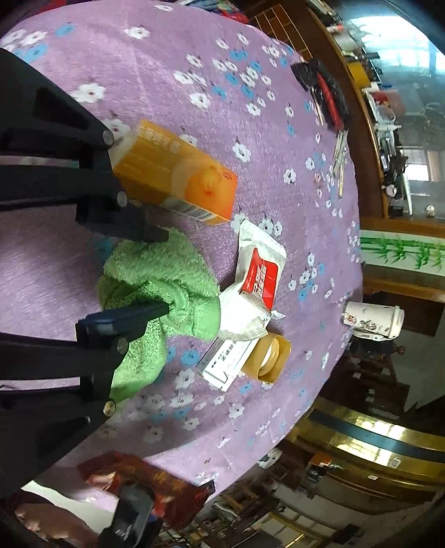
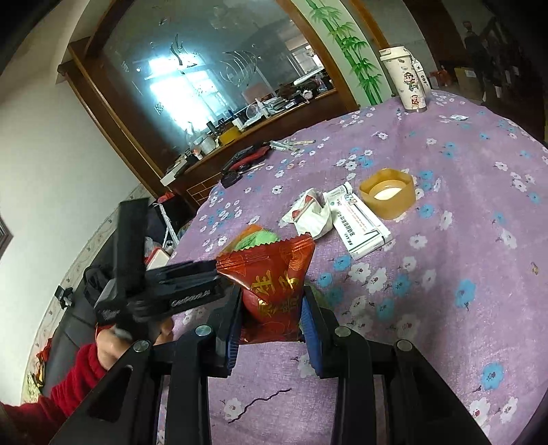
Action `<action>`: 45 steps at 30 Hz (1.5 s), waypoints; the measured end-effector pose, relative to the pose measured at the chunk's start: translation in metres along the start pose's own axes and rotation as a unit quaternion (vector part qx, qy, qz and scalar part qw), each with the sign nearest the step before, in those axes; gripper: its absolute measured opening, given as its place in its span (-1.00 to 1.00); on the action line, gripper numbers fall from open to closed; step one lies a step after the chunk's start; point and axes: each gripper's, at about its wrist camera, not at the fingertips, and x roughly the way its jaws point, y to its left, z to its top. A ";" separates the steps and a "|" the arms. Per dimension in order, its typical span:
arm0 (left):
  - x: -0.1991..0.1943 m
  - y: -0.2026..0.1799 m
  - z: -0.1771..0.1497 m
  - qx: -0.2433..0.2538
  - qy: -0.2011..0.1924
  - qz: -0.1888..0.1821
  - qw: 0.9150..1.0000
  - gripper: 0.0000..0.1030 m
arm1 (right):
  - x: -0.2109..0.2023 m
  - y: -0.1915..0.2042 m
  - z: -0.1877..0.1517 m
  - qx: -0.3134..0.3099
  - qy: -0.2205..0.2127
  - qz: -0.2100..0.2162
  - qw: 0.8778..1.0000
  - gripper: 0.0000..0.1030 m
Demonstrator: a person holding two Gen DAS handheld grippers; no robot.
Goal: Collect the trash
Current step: 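Lift the green towel and red snack bag above the table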
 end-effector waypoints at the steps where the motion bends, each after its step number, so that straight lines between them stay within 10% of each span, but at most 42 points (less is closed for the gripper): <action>1: -0.006 -0.001 -0.003 0.000 -0.007 0.002 1.000 -0.42 | 0.000 0.002 0.000 -0.003 -0.001 -0.006 1.000 -0.33; 45: -0.161 0.058 -0.069 -0.056 -0.166 0.117 0.978 -0.66 | 0.044 0.114 -0.019 -0.131 0.019 -0.036 0.991 -0.33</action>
